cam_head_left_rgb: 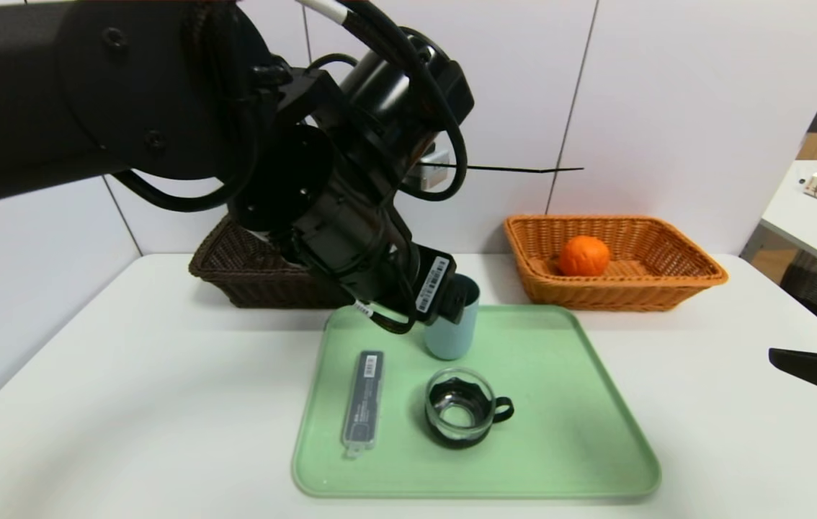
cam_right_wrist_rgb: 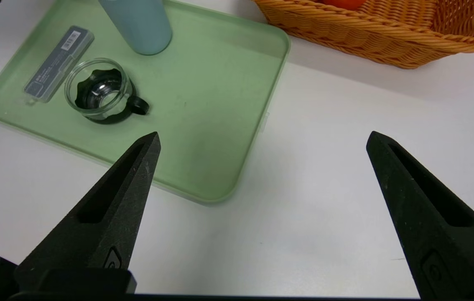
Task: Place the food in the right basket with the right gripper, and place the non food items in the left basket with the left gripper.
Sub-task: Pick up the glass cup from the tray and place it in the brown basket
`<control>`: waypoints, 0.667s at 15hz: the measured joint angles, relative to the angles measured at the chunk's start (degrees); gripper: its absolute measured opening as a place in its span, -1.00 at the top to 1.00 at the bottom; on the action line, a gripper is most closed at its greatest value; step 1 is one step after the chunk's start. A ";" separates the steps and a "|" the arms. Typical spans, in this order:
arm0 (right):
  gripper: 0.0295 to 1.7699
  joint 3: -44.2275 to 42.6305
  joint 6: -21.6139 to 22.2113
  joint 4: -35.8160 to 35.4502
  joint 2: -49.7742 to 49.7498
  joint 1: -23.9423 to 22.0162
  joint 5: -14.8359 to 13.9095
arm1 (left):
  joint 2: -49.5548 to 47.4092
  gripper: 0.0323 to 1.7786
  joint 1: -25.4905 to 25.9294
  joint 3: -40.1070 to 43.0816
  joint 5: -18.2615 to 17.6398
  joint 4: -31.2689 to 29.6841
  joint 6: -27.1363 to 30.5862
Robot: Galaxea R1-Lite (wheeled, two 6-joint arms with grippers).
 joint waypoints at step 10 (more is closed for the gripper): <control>-0.92 2.34 -0.41 -0.07 -1.37 -0.02 -0.02 | 5.11 -0.90 3.38 0.00 1.67 -9.59 0.09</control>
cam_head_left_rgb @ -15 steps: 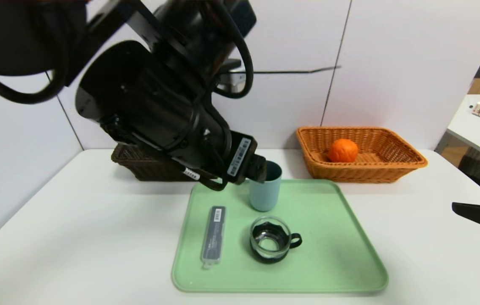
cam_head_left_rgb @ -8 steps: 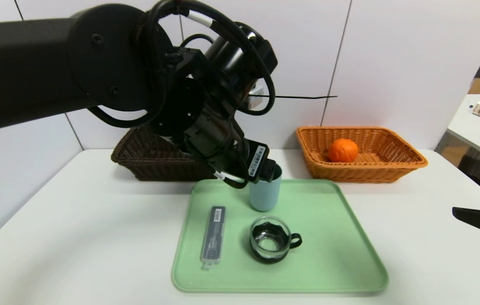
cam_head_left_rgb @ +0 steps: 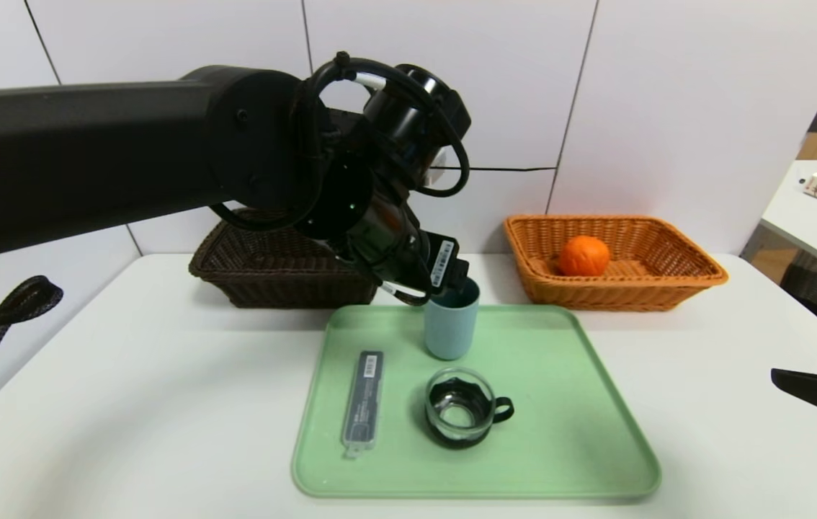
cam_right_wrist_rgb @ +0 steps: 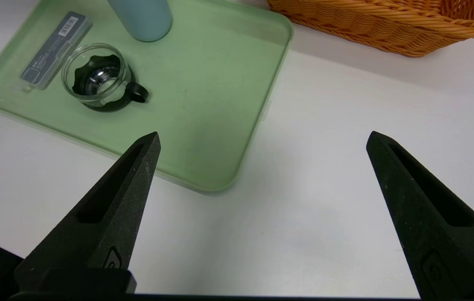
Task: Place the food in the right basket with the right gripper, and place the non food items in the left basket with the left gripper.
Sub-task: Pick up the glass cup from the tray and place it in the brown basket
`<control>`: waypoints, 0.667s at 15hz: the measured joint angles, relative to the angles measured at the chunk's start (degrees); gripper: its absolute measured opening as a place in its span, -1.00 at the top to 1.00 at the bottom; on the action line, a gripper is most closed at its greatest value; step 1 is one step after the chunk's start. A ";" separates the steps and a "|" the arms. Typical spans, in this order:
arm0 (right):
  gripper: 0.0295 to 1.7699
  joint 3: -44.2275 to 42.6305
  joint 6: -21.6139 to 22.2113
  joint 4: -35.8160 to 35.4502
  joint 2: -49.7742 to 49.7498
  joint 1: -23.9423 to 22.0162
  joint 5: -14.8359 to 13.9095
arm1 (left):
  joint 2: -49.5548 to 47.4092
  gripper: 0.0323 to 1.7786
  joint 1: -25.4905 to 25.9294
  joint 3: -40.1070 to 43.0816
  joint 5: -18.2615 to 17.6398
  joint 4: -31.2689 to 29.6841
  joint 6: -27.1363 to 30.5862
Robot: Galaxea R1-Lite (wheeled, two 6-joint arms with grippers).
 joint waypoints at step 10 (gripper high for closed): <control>-0.92 0.69 -0.94 -0.02 -0.09 0.00 0.02 | -5.57 -0.90 -2.50 4.38 0.89 -0.90 -6.24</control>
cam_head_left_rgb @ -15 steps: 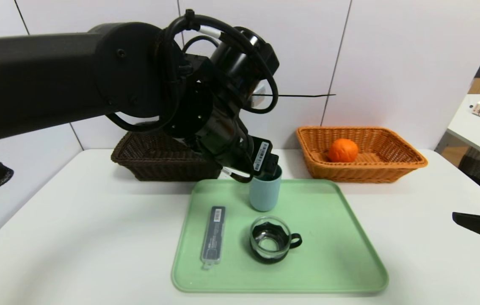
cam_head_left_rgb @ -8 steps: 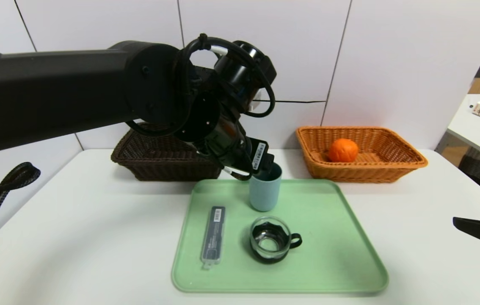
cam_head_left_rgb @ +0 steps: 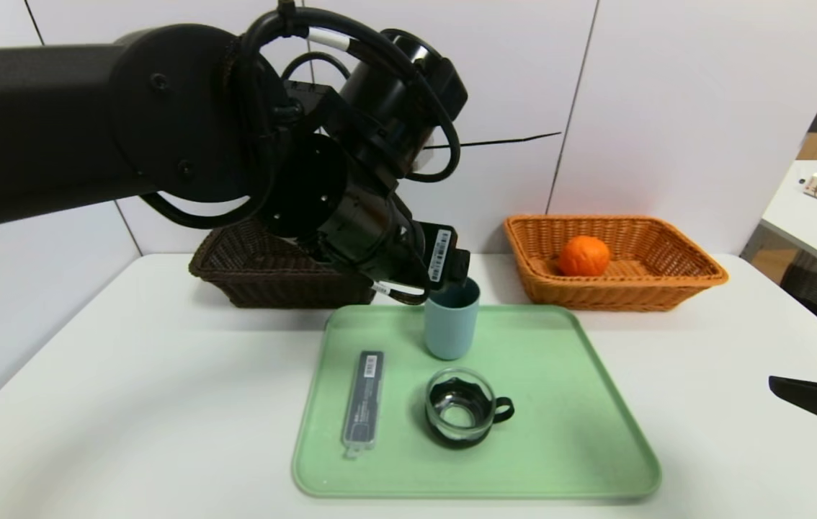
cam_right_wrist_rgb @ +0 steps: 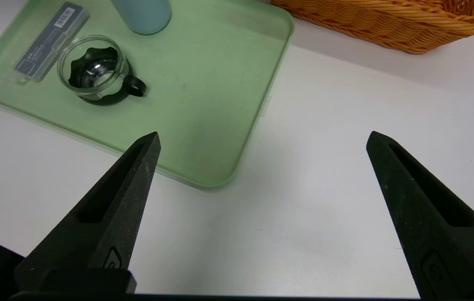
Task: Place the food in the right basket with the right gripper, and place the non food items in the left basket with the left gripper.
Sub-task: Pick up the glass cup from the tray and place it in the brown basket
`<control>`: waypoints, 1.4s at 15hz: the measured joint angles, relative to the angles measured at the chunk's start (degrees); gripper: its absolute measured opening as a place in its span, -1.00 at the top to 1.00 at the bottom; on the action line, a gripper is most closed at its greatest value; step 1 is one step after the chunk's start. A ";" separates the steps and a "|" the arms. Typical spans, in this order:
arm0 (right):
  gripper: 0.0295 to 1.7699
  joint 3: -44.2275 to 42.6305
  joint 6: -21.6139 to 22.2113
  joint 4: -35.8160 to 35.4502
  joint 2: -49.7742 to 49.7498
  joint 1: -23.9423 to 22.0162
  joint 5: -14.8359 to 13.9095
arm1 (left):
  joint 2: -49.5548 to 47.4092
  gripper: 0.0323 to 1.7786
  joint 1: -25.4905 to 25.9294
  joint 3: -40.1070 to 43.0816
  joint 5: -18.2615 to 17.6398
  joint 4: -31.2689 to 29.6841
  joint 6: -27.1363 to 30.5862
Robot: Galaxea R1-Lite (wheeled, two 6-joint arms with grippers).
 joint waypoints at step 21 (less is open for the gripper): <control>-0.92 2.67 -0.77 0.40 -2.57 0.11 -0.17 | -15.96 -0.90 -10.29 54.99 11.24 -60.51 8.83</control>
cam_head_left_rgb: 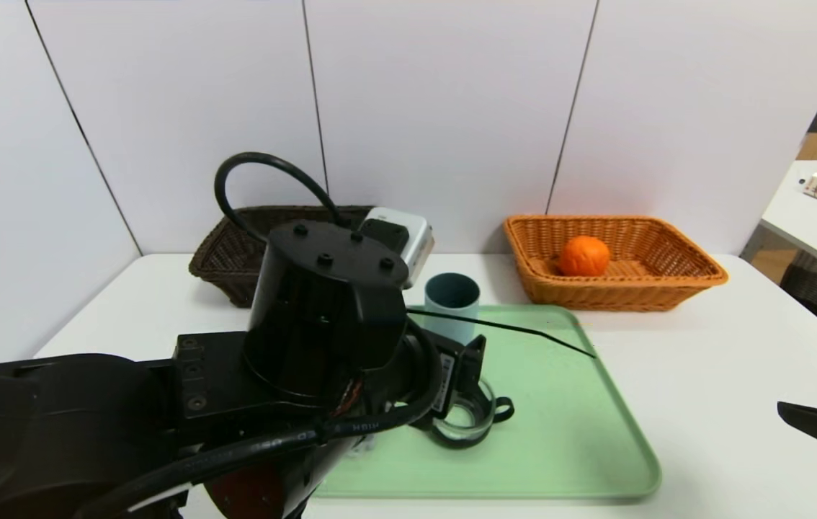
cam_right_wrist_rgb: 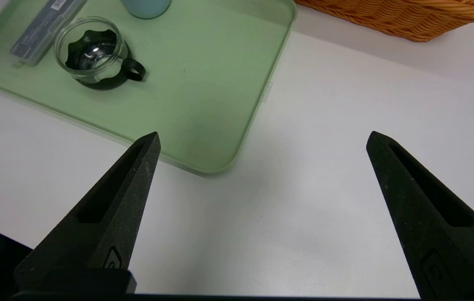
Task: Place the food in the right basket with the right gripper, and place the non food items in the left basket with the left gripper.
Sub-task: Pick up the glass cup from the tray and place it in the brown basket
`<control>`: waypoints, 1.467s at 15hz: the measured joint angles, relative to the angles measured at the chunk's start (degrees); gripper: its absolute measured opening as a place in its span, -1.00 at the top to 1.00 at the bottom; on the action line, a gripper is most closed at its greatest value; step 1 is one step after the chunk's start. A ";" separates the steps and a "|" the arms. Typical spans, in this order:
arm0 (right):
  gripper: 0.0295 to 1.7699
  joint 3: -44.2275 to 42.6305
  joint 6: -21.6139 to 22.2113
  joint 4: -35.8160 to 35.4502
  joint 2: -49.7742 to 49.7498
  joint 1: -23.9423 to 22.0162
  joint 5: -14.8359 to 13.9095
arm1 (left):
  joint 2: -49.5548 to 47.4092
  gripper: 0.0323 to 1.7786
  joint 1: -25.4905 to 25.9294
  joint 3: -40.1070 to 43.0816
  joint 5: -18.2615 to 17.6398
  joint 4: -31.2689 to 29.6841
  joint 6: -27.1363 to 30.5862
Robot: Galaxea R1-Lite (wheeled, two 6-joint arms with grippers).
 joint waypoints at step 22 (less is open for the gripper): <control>-0.92 2.21 -0.67 -0.30 -1.62 0.17 -0.09 | 18.21 -0.90 2.12 -50.47 -14.75 67.60 -11.98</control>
